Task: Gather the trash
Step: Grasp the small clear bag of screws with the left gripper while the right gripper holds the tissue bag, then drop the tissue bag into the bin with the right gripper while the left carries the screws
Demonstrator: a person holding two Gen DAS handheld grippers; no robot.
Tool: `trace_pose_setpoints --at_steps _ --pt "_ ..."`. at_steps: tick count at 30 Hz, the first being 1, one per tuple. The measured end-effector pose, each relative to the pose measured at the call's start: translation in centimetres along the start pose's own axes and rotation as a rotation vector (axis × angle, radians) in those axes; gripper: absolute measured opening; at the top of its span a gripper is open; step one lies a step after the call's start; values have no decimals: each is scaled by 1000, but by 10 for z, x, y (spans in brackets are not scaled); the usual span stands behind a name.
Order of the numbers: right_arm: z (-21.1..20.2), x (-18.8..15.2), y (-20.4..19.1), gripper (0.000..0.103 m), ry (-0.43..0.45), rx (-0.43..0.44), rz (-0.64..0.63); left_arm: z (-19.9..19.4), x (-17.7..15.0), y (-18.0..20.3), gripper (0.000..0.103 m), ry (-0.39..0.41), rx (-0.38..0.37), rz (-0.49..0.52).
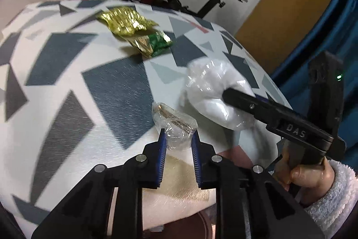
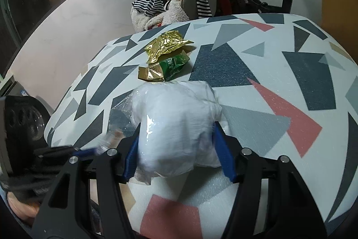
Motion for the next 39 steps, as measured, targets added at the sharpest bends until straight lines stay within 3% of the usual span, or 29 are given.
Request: trace_pose_setpoints --at_steps 9,15,19,25,31,39 --pt "-28 -19 -14 60 19 31 -26 -82 -30 4 21 116 72 85" --pt "-49 -50 -49 60 -5 53 -146 -119 -58 -6 21 138 103 55" --pt "-61 -69 -58 60 -27 129 -123 -141 -78 -11 21 153 113 33" --pt "-66 -113 -85 60 -138 206 -176 -151 -98 -10 21 158 113 29" --pt "-46 -138 -104 60 -246 217 -228 -148 -111 -8 21 148 112 29" --pt "-10 -162 -101 62 -301 98 -226 -143 -116 -8 21 143 136 45"
Point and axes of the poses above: each gripper's, at about its wrist camera, not at the fingertips, and z roughly the way its jaws point, y to its right, x to its top, the point moved 1 cm from there along z, roughly the way its jaws point, and after that the axes turned 4 degrees about x, right-handed, at the moved point
